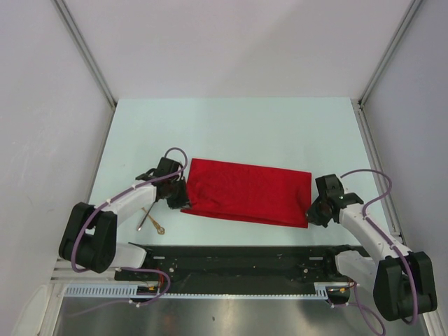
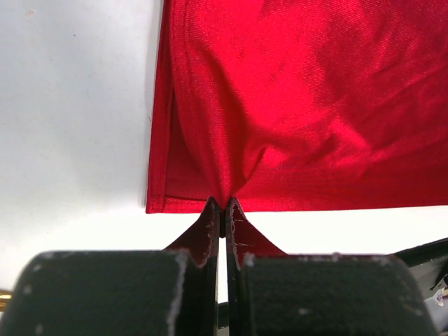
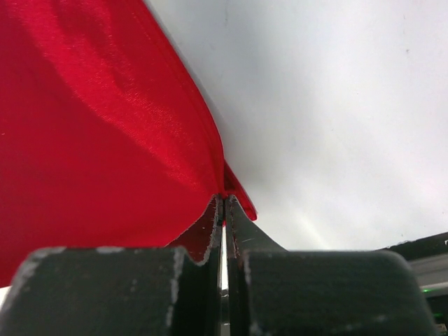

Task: Fold the napkin into a case and place the utensils inside
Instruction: Fold and flatten the napkin at the center of the board.

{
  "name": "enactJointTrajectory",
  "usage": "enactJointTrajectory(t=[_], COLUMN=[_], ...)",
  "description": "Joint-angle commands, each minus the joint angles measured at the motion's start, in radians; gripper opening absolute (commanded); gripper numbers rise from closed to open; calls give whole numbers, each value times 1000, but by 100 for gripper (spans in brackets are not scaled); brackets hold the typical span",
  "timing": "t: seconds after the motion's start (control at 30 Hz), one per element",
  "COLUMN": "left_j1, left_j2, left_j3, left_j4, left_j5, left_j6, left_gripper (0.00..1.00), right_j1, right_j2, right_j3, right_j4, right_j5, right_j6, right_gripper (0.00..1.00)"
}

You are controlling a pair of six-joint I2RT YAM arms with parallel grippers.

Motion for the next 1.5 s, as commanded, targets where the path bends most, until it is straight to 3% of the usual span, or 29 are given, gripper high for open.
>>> enactJointTrajectory(t=[0.0, 1.47], left_j1=[-2, -2], left_j2=[-15, -71], left_j3=[-5, -77], left_j4=[18, 46], left_j5=[-56, -73], left_j6=[-15, -65], left_gripper=[0, 4], right_j1=[5, 3], right_j2=[7, -2], right_j3=[-20, -32], right_j4=[26, 46], right_j5=[49, 30], right_j6=[9, -3], right_gripper=[0, 9])
